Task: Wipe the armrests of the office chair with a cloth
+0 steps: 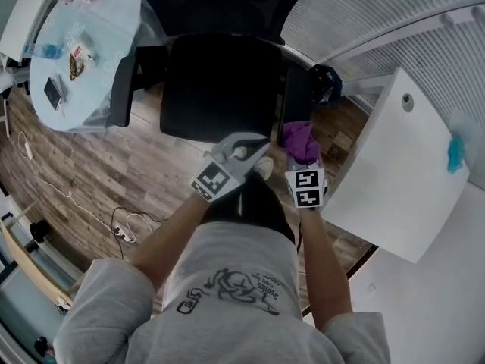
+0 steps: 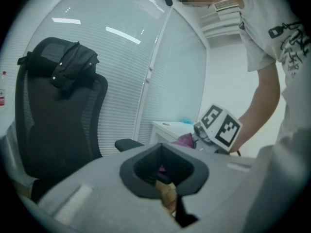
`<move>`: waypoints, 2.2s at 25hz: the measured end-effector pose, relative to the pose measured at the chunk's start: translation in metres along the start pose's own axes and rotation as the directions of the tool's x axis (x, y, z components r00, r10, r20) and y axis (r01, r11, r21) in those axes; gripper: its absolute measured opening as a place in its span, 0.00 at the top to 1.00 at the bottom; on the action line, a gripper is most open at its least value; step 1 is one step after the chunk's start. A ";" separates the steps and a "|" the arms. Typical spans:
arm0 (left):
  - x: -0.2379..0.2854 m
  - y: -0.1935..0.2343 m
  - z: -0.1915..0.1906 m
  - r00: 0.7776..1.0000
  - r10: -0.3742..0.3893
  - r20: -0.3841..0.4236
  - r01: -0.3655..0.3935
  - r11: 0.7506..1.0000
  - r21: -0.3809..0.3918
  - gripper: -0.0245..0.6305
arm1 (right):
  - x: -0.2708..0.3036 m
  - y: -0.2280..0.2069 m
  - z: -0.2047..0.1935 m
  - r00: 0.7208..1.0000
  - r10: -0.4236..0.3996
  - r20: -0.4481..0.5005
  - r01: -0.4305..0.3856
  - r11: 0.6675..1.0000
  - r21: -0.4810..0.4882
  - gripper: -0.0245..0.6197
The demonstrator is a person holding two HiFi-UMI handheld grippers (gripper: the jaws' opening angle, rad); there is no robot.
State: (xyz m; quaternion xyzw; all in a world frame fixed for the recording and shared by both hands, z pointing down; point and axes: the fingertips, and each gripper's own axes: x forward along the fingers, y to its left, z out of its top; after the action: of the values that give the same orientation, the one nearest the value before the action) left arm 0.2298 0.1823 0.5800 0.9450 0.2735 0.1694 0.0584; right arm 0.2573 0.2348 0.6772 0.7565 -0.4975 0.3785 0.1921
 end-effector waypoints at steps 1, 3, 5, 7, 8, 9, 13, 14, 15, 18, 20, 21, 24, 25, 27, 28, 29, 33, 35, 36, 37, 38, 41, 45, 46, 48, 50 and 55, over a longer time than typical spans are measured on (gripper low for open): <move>0.000 0.001 -0.001 1.000 0.002 -0.001 -0.002 1.000 -0.001 0.96 | 0.002 -0.002 0.001 1.000 0.001 0.001 -0.001 1.000 0.007 0.92; -0.001 0.005 -0.002 1.000 0.006 -0.002 -0.006 1.000 -0.004 0.96 | 0.007 -0.007 0.004 1.000 -0.003 0.003 0.003 1.000 0.019 0.92; -0.003 0.009 -0.004 1.000 0.013 -0.002 -0.013 1.000 -0.011 0.96 | 0.014 -0.013 0.012 1.000 -0.009 0.003 0.009 1.000 0.022 0.92; -0.006 0.013 -0.006 1.000 0.020 -0.002 -0.020 1.000 -0.017 0.96 | 0.024 -0.022 0.021 1.000 -0.013 0.004 0.013 1.000 0.024 0.92; -0.007 0.014 -0.008 1.000 0.022 -0.003 -0.022 1.000 -0.019 0.96 | 0.028 -0.026 0.026 1.000 -0.014 0.007 0.013 1.000 0.024 0.92; -0.008 0.015 -0.010 1.000 0.024 -0.005 -0.024 0.999 -0.021 0.96 | 0.033 -0.031 0.031 1.000 -0.013 0.011 0.013 1.000 0.020 0.92; -0.010 0.020 -0.014 0.999 0.033 -0.010 -0.033 0.999 -0.027 0.96 | 0.055 -0.050 0.054 1.000 -0.009 0.015 0.010 1.000 -0.020 0.92; -0.010 0.022 -0.013 0.999 0.035 -0.010 -0.036 0.999 -0.027 0.96 | 0.062 -0.055 0.060 1.000 -0.006 0.008 0.006 1.000 -0.027 0.92; -0.010 0.023 -0.013 0.999 0.038 -0.009 -0.038 0.999 -0.027 0.96 | 0.068 -0.061 0.066 1.000 -0.003 0.000 0.003 0.999 -0.034 0.92; -0.009 0.024 -0.011 0.999 0.044 -0.004 -0.044 0.999 -0.030 0.96 | 0.086 -0.076 0.085 1.000 -0.004 -0.022 0.003 0.998 -0.055 0.91; -0.009 0.024 -0.010 0.999 0.047 -0.001 -0.047 0.998 -0.031 0.96 | 0.098 -0.086 0.098 0.999 -0.004 -0.032 0.003 0.998 -0.058 0.92; -0.009 0.024 -0.010 0.999 0.048 -0.001 -0.048 0.998 -0.030 0.96 | 0.104 -0.091 0.103 0.999 -0.001 -0.036 -0.001 0.998 -0.056 0.92; -0.010 0.025 -0.010 0.999 0.052 0.002 -0.052 0.998 -0.030 0.96 | 0.118 -0.102 0.118 0.999 0.014 -0.046 -0.015 0.999 -0.030 0.92; -0.011 0.025 -0.009 0.999 0.053 0.003 -0.053 0.998 -0.032 0.96 | 0.121 -0.104 0.121 0.999 0.015 -0.050 -0.016 1.000 -0.019 0.91; -0.013 0.025 -0.009 0.998 0.056 0.004 -0.056 0.998 -0.036 0.96 | 0.125 -0.106 0.127 0.998 0.014 -0.058 -0.014 1.000 -0.006 0.91; -0.015 0.025 -0.009 0.998 0.058 0.003 -0.057 0.998 -0.037 0.96 | 0.126 -0.107 0.128 0.998 0.014 -0.058 -0.014 1.000 -0.002 0.91; -0.015 0.024 -0.009 0.998 0.058 0.002 -0.058 0.998 -0.037 0.96 | 0.126 -0.107 0.129 0.998 0.016 -0.056 -0.015 1.000 0.001 0.92; -0.017 0.020 -0.012 0.999 0.055 -0.001 -0.055 0.998 -0.033 0.96 | 0.124 -0.106 0.126 0.999 0.009 -0.038 -0.008 1.000 0.016 0.92; -0.018 0.017 -0.012 0.999 0.052 0.000 -0.052 0.998 -0.030 0.96 | 0.121 -0.103 0.123 0.999 -0.005 -0.035 0.006 1.000 0.010 0.92; -0.019 0.016 -0.012 0.999 0.052 0.000 -0.052 0.998 -0.028 0.96 | 0.119 -0.101 0.122 0.999 -0.010 -0.033 0.010 1.000 0.009 0.92; -0.020 0.015 -0.011 0.999 0.051 0.001 -0.051 0.998 -0.027 0.96 | 0.115 -0.098 0.120 0.999 -0.013 -0.032 0.013 1.000 0.009 0.92; -0.020 0.014 -0.010 0.999 0.050 0.001 -0.050 0.998 -0.026 0.96 | 0.112 -0.096 0.117 0.999 -0.015 -0.030 0.015 1.000 0.009 0.91; -0.021 0.012 -0.009 0.999 0.048 0.004 -0.048 0.998 -0.027 0.96 | 0.098 -0.083 0.104 0.999 -0.022 -0.024 0.022 1.000 -0.009 0.92; -0.021 0.008 -0.006 0.999 0.043 0.010 -0.042 0.999 -0.024 0.96 | 0.074 -0.060 0.079 0.999 -0.036 0.004 0.036 0.997 -0.061 0.92; -0.021 0.008 -0.005 0.999 0.041 0.012 -0.041 0.999 -0.022 0.96 | 0.068 -0.053 0.073 0.999 -0.039 0.013 0.040 0.997 -0.066 0.92; -0.020 0.007 -0.004 0.999 0.039 0.016 -0.039 0.999 -0.019 0.96 | 0.055 -0.042 0.058 0.999 -0.047 0.025 0.049 0.996 -0.068 0.92; -0.019 0.006 -0.003 0.999 0.036 0.020 -0.035 0.999 -0.017 0.96 | 0.042 -0.030 0.045 0.998 -0.053 0.032 0.055 0.996 -0.066 0.92; -0.022 0.003 -0.005 1.000 0.026 0.016 -0.025 1.000 -0.017 0.96 | 0.014 0.003 0.011 0.997 -0.053 0.050 0.056 0.997 -0.056 0.92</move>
State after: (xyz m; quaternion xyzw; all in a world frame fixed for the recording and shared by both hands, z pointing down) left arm 0.2123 0.1686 0.5790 0.9493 0.2595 0.1647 0.0662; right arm 0.2619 0.2178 0.6807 0.7729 -0.4921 0.3400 0.2119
